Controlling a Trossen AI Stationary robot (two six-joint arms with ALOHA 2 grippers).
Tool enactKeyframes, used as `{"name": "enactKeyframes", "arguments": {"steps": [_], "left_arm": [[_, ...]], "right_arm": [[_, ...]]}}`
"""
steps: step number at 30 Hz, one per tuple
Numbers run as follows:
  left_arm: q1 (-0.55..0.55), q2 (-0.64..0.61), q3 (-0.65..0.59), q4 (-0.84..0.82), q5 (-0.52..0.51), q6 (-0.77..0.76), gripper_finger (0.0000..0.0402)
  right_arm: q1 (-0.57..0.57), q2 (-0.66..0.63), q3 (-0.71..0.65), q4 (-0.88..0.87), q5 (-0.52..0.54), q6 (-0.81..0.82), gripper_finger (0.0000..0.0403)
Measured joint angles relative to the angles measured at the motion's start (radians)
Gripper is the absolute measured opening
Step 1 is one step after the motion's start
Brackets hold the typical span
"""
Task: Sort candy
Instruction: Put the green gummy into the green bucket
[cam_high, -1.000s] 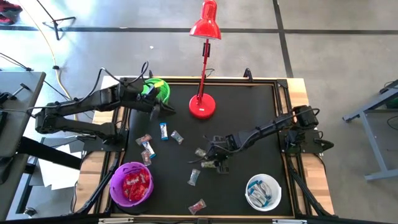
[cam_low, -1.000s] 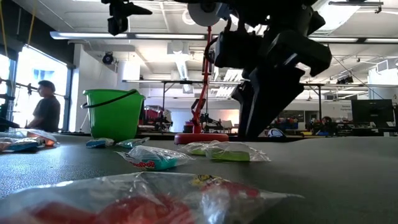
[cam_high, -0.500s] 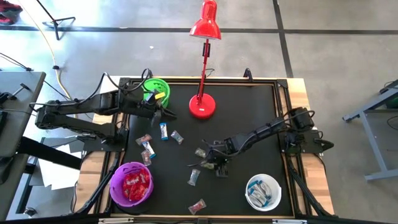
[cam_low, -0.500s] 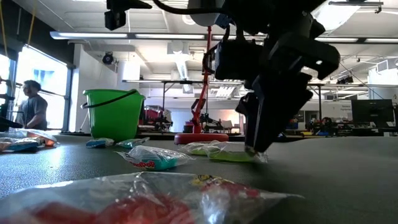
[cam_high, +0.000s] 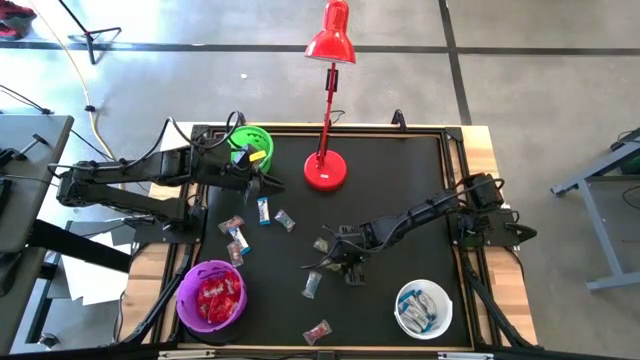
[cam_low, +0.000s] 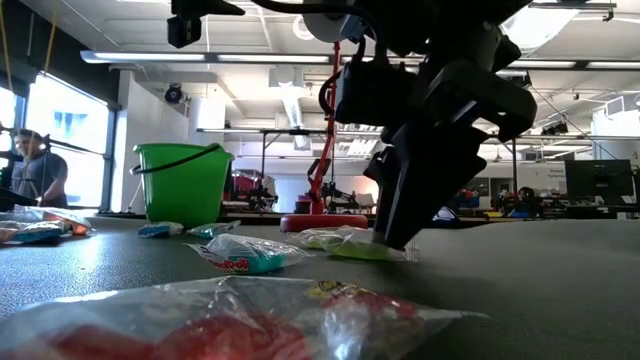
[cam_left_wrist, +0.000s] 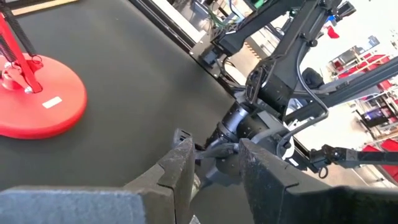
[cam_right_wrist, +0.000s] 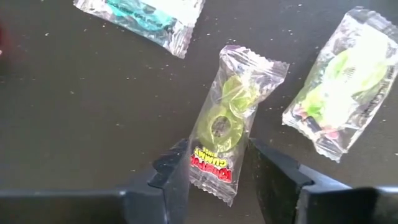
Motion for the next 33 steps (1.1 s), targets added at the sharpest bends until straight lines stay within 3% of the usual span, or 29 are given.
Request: {"name": "enactKeyframes", "arguments": {"steps": [16, 23, 33], "left_arm": [[0.000, 0.000, 0.000, -0.002, 0.000, 0.001, 0.0113], [0.000, 0.000, 0.000, -0.003, 0.002, 0.005, 0.0113], [0.001, 0.000, 0.000, -0.004, -0.003, 0.052, 0.0113]], "right_arm": [[-0.001, 0.000, 0.000, -0.010, 0.000, -0.006, 0.0006], [-0.009, -0.006, 0.000, -0.023, 0.020, -0.001, 0.0004], [-0.108, -0.092, 0.079, -0.172, 0.267, 0.046, 0.0001]]}}
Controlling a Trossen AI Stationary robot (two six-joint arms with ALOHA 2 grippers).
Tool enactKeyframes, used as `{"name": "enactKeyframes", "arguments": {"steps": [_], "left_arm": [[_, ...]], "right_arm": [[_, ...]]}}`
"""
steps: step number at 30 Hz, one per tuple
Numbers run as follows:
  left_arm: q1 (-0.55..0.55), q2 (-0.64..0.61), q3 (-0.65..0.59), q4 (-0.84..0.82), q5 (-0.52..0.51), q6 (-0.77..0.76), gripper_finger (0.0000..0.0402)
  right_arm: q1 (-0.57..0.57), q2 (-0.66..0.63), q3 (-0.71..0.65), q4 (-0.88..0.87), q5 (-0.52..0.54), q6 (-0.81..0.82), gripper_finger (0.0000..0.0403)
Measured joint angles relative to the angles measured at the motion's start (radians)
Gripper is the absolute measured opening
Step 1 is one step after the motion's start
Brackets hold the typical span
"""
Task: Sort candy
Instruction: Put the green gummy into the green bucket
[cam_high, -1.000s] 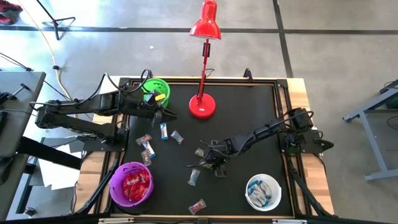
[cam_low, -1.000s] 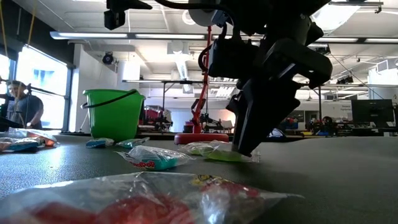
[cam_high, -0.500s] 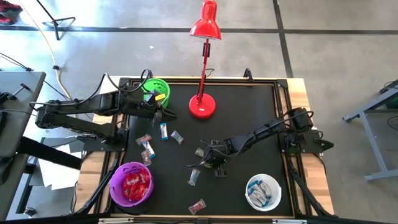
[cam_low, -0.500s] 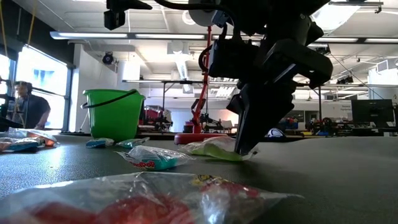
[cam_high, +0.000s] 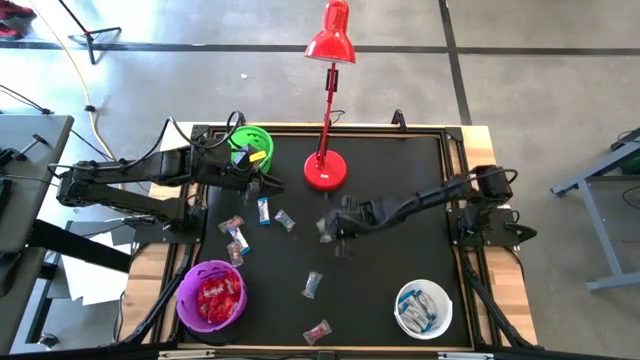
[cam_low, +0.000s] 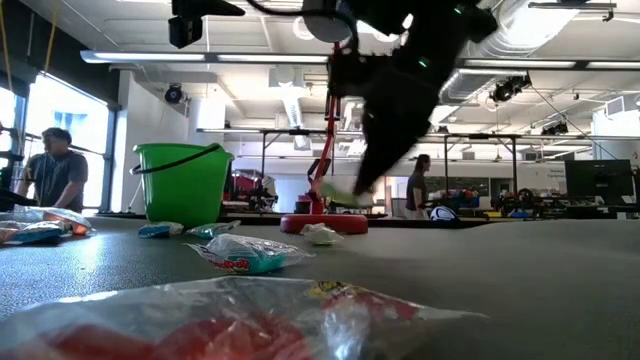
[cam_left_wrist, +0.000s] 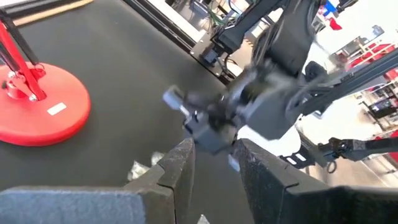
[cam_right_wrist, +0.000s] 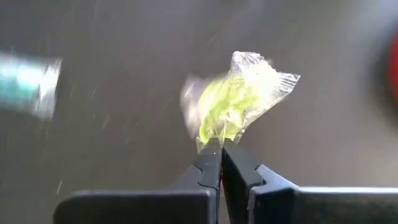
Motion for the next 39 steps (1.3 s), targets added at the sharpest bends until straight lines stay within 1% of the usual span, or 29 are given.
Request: {"name": "enactKeyframes", "arguments": {"steps": [4, 9, 12, 15, 18, 23, 25, 29, 31, 39], "left_arm": [[0.000, 0.000, 0.000, 0.001, -0.007, 0.016, 0.0113], [0.002, 0.000, 0.000, 0.001, -0.013, 0.041, 0.0113], [0.002, 0.000, 0.000, 0.001, -0.038, 0.056, 0.0113], [0.003, 0.000, 0.000, 0.001, -0.083, 0.060, 0.0113], [0.003, -0.009, -0.001, 0.002, -0.143, 0.064, 0.0113], [0.003, -0.031, -0.001, 0.043, -0.267, 0.063, 0.0113], [0.003, -0.036, -0.001, 0.067, -0.306, 0.073, 0.0113], [0.003, -0.037, -0.001, 0.094, -0.316, 0.091, 0.0113], [0.003, -0.031, -0.001, 0.096, -0.301, 0.121, 0.0113], [0.003, -0.018, -0.001, 0.134, -0.290, 0.336, 0.0113]], "right_arm": [[-0.047, -0.023, 0.095, -0.012, 0.056, 0.032, 0.0000], [-0.090, -0.023, 0.262, -0.017, 0.086, 0.047, 0.0000], [-0.109, -0.023, 0.358, -0.032, 0.143, 0.093, 0.0000], [-0.122, -0.023, 0.445, -0.034, 0.193, 0.137, 0.0000], [-0.131, -0.023, 0.494, -0.042, 0.221, 0.189, 0.0000], [-0.137, -0.023, 0.516, -0.034, 0.230, 0.299, 0.0000], [-0.137, -0.022, 0.515, -0.028, 0.230, 0.316, 0.0000], [-0.126, -0.022, 0.515, -0.004, 0.256, 0.202, 0.0000], [-0.118, -0.022, 0.515, 0.016, 0.277, 0.138, 0.0000], [-0.107, -0.022, 0.514, 0.028, 0.287, -0.032, 0.0000]]}}
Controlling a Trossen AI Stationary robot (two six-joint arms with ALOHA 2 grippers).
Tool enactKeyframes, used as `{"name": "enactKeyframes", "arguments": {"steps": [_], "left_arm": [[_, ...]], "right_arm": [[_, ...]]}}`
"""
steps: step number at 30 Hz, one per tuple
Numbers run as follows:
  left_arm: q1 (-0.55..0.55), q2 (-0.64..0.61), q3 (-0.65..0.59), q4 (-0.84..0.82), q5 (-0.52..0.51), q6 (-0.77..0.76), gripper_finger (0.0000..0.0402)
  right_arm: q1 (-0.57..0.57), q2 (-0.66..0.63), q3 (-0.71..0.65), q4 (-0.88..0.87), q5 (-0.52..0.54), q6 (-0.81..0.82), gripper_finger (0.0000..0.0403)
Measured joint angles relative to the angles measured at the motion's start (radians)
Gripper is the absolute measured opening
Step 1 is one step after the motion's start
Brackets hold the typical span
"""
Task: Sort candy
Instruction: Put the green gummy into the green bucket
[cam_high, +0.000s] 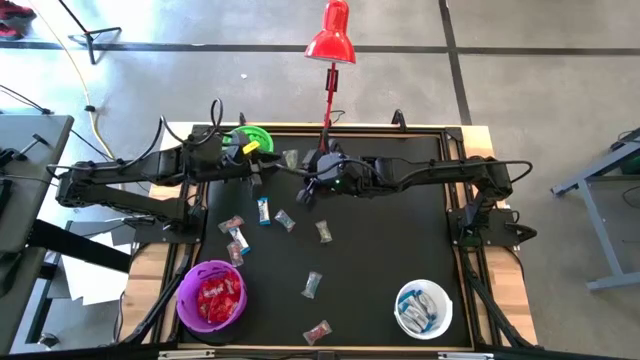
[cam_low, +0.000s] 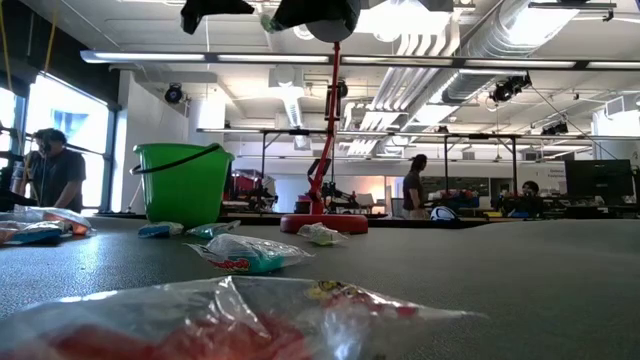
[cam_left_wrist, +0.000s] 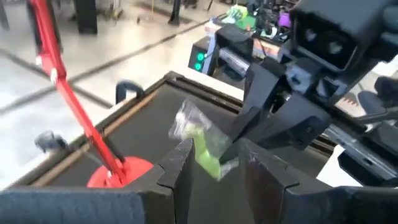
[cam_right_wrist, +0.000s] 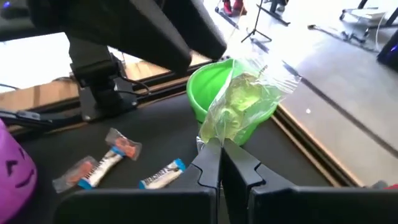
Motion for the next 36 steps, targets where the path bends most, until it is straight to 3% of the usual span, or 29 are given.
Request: {"name": "enactKeyframes", "arguments": {"steps": [10, 23, 29, 36], "left_arm": [[0.000, 0.000, 0.000, 0.023, 0.000, 0.120, 0.0114], [0.000, 0.000, 0.000, 0.023, -0.045, 0.139, 0.0114], [0.000, 0.004, 0.000, 0.026, -0.062, 0.138, 0.0114], [-0.001, 0.041, 0.000, 0.113, -0.002, 0.111, 0.0114]], "right_arm": [[0.005, 0.000, -0.001, 0.027, 0.038, -0.153, 0.0000], [0.029, 0.000, -0.001, 0.043, 0.183, -0.321, 0.0000], [0.055, 0.001, 0.008, 0.073, 0.186, -0.382, 0.0000], [0.059, 0.001, 0.008, 0.099, 0.185, -0.399, 0.0000]]}}
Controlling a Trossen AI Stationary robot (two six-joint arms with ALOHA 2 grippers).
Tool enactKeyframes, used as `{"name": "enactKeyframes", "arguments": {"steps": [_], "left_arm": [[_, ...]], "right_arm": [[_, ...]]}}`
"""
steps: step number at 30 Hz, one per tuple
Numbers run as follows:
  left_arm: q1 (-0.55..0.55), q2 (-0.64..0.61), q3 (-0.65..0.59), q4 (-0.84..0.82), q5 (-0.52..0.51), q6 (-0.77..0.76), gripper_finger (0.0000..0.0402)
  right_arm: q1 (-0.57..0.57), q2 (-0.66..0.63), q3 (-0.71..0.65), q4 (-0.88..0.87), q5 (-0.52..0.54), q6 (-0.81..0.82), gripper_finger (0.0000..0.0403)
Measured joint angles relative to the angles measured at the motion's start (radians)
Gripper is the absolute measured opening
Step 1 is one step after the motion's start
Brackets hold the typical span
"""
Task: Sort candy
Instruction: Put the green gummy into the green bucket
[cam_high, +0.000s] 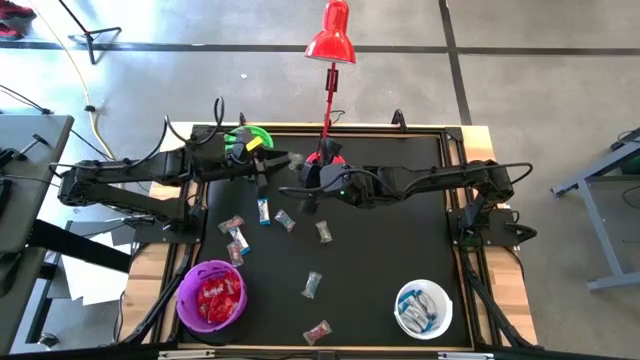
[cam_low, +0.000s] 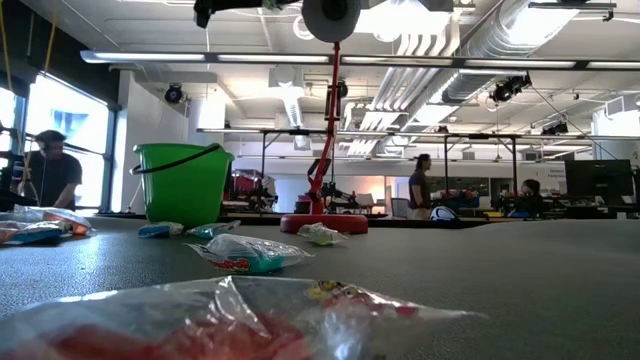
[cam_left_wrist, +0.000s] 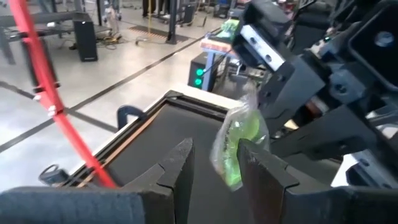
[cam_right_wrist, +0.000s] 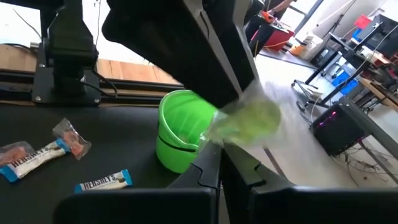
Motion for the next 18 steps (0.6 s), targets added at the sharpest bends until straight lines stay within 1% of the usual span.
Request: {"name": "enactKeyframes", "arguments": {"steps": [4, 7, 10, 18], "left_arm": [[0.000, 0.029, 0.000, 0.035, 0.021, 0.000, 0.0114], [0.000, 0.042, 0.001, 0.037, 0.023, -0.002, 0.0114], [0.000, 0.042, 0.001, 0.035, 0.027, -0.010, 0.0114], [-0.001, 0.031, 0.001, 0.032, 0.053, -0.009, 0.0114]], "right_arm": [[0.000, 0.000, 0.000, -0.002, 0.002, 0.000, 0.0000], [0.001, 0.000, 0.000, -0.016, 0.029, -0.001, 0.0000], [0.001, 0.000, 0.000, -0.034, 0.058, -0.001, 0.0000], [0.001, 0.000, 0.001, -0.061, 0.081, 0.002, 0.0000]]}}
